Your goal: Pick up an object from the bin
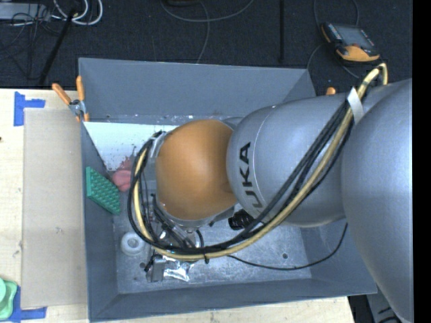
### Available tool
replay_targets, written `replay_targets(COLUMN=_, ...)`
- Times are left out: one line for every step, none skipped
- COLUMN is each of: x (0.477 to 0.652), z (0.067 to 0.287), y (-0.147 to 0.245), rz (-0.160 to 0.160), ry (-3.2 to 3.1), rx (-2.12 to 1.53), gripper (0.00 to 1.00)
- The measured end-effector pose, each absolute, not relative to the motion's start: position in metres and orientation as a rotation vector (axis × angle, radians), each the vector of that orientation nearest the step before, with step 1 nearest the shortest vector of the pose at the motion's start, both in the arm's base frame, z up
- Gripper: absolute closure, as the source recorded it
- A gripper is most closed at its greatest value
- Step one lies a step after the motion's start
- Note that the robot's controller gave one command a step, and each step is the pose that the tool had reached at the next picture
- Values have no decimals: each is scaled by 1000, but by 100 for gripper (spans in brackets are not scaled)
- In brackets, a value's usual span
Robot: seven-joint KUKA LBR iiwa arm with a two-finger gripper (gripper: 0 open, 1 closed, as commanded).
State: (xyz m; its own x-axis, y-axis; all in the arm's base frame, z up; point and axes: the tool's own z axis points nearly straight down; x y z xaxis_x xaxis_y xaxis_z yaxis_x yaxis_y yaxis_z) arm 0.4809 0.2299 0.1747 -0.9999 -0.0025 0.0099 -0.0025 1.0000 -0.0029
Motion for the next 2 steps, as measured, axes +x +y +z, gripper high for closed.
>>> replay_targets(x=535, z=71, y=152, rz=3, ry=-3106, rx=435, gripper=0)
replay_targets(x=536, z=73, y=154, rz=0, ry=-3109, rx=434, gripper=100)
